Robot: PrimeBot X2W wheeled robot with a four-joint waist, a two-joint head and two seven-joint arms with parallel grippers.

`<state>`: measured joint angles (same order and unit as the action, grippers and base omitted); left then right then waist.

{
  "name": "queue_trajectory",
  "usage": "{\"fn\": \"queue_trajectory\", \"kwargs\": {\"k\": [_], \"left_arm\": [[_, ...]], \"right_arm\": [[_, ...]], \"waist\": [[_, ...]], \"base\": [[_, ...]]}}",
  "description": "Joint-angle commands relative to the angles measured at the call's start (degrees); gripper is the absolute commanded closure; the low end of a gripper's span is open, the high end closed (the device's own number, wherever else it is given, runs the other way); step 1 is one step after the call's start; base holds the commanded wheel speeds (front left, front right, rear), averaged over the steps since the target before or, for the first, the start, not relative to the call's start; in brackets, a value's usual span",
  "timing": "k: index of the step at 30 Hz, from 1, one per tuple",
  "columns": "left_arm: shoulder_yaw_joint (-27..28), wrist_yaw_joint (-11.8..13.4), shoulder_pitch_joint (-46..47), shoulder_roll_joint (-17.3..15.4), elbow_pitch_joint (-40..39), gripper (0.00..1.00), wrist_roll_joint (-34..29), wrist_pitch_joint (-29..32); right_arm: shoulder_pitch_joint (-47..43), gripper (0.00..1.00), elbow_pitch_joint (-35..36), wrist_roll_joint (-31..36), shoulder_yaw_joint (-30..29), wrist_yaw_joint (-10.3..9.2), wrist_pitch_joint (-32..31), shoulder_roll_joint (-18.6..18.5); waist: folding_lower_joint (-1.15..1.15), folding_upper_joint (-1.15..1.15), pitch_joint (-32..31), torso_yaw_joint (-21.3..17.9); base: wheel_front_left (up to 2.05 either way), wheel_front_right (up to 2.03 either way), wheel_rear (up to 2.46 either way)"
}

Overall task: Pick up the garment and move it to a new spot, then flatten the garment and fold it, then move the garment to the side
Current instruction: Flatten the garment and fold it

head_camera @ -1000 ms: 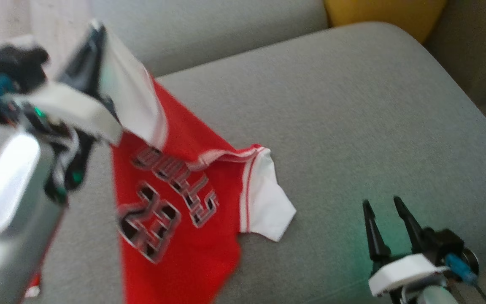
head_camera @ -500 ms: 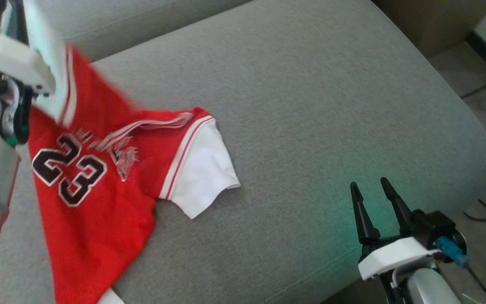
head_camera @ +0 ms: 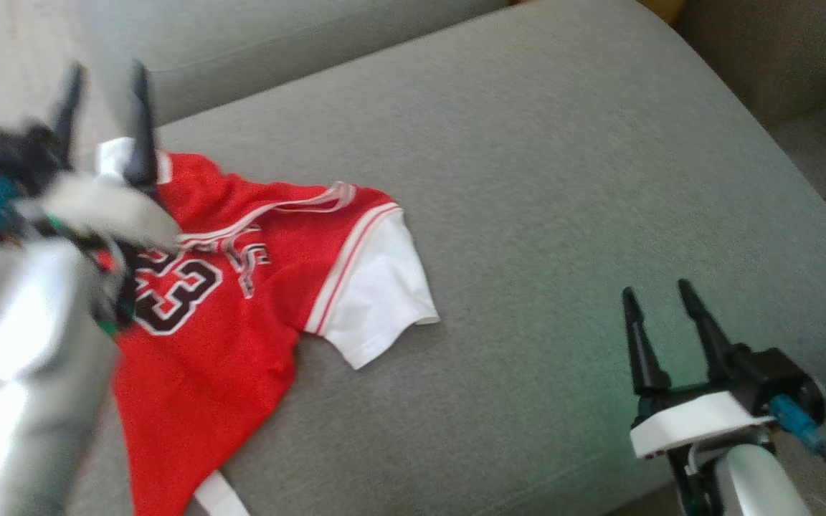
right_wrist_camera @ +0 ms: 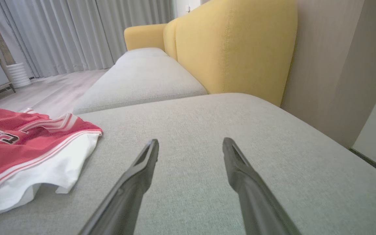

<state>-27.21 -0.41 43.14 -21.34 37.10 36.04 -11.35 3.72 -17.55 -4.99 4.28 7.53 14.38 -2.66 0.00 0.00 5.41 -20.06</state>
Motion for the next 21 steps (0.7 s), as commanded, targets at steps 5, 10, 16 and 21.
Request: {"fn": "queue_trajectory", "kwargs": {"k": [5,10,16,21], "left_arm": [[3.08,4.72,-13.88,1.32,-12.04,0.0,1.31,-2.93],[2.29,7.83,-24.04,3.76,-18.35,0.0,0.7,-3.4],[1.84,10.99,-33.48,6.83,-20.88,0.0,0.5,-3.57],[2.22,10.79,-37.65,8.74,-20.19,0.0,4.2,-2.15]], "right_arm": [[-1.17,0.0,5.35,1.22,-0.71,-0.04,0.62,-0.21],[-2.25,0.0,5.27,2.35,-1.8,-0.04,0.62,-0.21],[-2.59,0.0,4.1,2.7,-1.68,-0.04,0.62,-0.21],[-2.51,0.0,2.91,2.95,-0.48,-0.04,0.62,-0.21]], "waist": [[0.0,0.0,-2.84,6.73],[0.0,0.0,-3.11,10.73],[0.0,0.0,-2.03,14.83],[0.0,0.0,-0.98,16.55]], "base": [[0.0,0.0,0.0],[0.0,0.0,0.0],[0.0,0.0,0.0],[0.0,0.0,0.0]]}}
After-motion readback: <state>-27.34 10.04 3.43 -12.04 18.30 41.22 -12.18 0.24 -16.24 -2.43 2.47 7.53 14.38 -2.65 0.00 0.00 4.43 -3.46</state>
